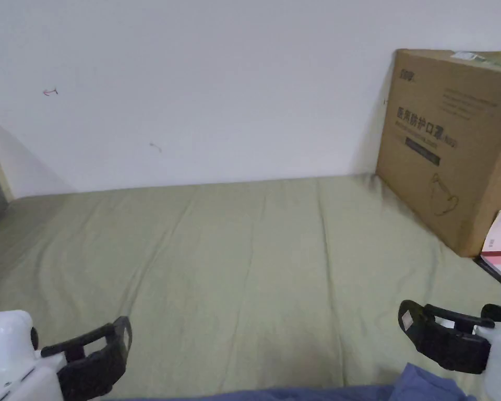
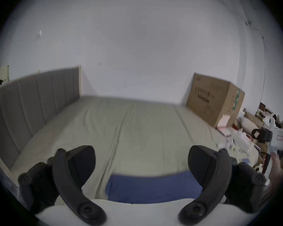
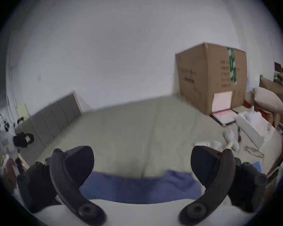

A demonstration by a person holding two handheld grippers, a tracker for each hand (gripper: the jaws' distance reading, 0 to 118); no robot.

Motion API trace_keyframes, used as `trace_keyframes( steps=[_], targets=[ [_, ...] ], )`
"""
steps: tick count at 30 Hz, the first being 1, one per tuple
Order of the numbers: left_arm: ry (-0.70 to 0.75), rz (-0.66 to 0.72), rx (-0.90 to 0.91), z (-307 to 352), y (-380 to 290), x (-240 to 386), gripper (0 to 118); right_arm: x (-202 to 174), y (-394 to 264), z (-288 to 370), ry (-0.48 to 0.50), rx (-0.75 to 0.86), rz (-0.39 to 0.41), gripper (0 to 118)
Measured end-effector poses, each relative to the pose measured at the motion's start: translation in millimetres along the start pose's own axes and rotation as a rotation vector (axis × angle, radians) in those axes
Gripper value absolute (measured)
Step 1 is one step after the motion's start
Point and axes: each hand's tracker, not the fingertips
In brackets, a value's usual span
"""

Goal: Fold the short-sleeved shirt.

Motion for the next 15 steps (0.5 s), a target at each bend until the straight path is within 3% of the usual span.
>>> trace_keyframes(
  steps=[1,2,3,4,5,9,11,15],
  targets=[
    [0.000,-0.009,0.026,2,4,5,64,-4,2,-1,0.006,0.006,-0.008,99],
    [-0.002,-0.011,0.023,2,6,9,28,-7,2,-1,0.012,0.016,-0.012,61],
    [-0.004,-0.016,0.016,2,8,14,0,-10,3,1,0.023,0.031,-0.014,8],
    [0.002,-0.031,0.006,-1,9,19,0,-14,5,1,0.016,0.024,-0.012,0],
    [0.003,-0.043,0.004,0,7,21,0,-16,6,0,-0.018,-0.013,0.014,0],
    [-0.016,-0.038,-0.092,-7,8,5,0,-10,7,4,0.037,-0.046,-0.087,0],
    [-0.014,0.003,-0.259,-26,11,-28,0,-8,8,7,0.018,-0.069,-0.091,0],
    [-0.203,0.348,-0.650,-77,-32,-118,0,-2,3,-3,-0.026,-0.139,-0.039,0]
  ],
)
